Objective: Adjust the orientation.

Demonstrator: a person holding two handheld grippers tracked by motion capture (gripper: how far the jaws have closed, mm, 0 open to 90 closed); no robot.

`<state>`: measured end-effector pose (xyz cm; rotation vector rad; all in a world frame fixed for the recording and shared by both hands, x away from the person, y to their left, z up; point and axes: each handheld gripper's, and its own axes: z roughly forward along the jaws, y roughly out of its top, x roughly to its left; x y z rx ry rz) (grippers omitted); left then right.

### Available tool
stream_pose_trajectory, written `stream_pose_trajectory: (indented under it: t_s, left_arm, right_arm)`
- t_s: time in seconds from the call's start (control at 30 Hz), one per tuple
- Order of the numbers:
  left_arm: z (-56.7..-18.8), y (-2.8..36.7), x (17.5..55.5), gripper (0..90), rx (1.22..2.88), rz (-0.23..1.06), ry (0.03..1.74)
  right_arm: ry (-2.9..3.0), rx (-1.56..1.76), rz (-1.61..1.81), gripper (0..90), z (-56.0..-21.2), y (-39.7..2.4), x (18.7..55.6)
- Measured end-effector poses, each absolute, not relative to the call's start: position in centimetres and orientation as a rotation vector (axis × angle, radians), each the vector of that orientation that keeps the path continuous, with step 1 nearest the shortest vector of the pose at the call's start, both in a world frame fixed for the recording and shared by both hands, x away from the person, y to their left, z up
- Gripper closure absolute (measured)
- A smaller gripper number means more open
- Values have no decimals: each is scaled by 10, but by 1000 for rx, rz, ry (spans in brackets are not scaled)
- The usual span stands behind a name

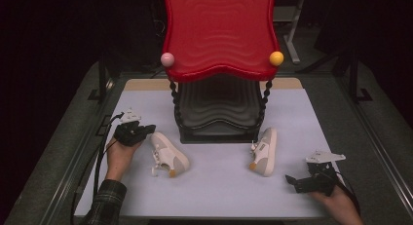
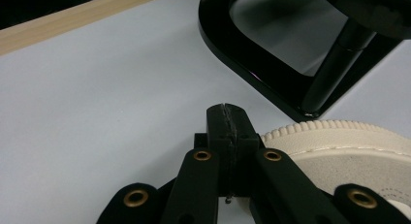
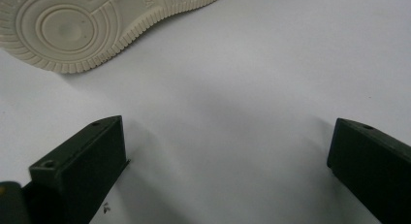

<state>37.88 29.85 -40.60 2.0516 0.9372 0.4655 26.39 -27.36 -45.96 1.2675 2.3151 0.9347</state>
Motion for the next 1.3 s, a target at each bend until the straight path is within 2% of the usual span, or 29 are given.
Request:
stream_pose_trajectory:
  t_s: [0.5, 1.3]
  left_arm:
    - [-408, 277, 361, 900, 2090, 424, 798]
    - [-410, 236, 343, 900, 2099, 273, 642]
  right_arm:
    - [2316, 1268, 935, 0, -460, -274, 264]
    - [2316, 1268, 935, 0, -460, -274, 264]
